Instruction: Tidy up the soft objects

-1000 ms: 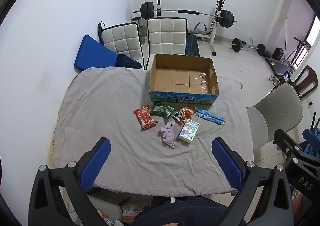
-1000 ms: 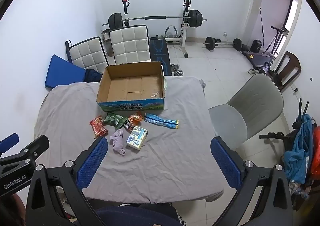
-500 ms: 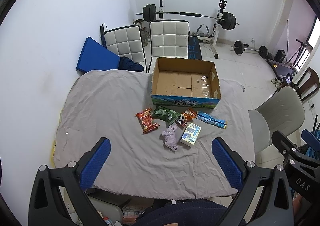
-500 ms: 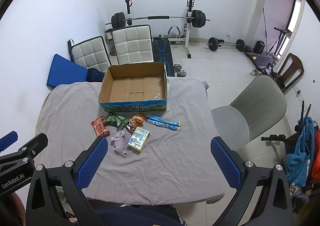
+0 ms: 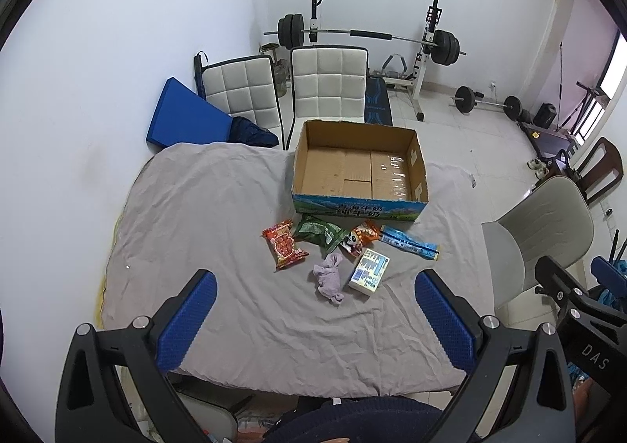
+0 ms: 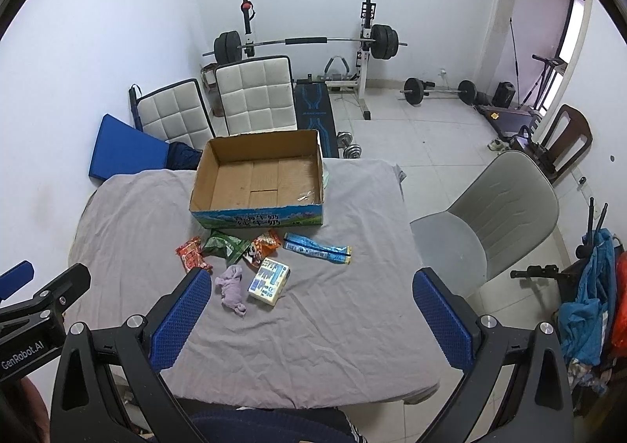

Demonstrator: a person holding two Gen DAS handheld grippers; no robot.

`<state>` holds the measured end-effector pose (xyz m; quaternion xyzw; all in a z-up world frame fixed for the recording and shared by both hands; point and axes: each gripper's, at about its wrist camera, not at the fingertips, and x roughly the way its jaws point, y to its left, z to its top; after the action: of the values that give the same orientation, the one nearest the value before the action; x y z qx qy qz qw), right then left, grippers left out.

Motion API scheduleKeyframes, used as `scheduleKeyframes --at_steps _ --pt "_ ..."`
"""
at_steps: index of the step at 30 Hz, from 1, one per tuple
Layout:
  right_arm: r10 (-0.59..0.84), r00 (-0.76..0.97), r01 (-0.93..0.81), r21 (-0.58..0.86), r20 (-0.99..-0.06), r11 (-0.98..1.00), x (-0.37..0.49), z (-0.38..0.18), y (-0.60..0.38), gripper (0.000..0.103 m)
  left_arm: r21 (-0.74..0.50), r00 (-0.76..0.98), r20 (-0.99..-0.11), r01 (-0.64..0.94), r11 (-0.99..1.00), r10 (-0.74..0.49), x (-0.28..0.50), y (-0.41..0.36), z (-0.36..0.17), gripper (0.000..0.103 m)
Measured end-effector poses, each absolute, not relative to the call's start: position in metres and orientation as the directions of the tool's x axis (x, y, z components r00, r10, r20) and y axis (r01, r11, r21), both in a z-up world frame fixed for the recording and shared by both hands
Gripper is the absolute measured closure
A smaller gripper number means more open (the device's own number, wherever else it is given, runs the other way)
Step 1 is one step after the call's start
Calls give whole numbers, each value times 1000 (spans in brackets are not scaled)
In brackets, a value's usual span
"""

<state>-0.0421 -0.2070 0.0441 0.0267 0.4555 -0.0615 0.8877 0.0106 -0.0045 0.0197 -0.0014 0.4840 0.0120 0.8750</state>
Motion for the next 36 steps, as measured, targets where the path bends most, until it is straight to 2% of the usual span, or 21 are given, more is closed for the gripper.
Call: scheduleKeyframes --at_steps 36 --pt "-84 588 130 -9 -804 992 -37 49 -206 0 6 530 -848 -19 1000 15 16 -8 16 0"
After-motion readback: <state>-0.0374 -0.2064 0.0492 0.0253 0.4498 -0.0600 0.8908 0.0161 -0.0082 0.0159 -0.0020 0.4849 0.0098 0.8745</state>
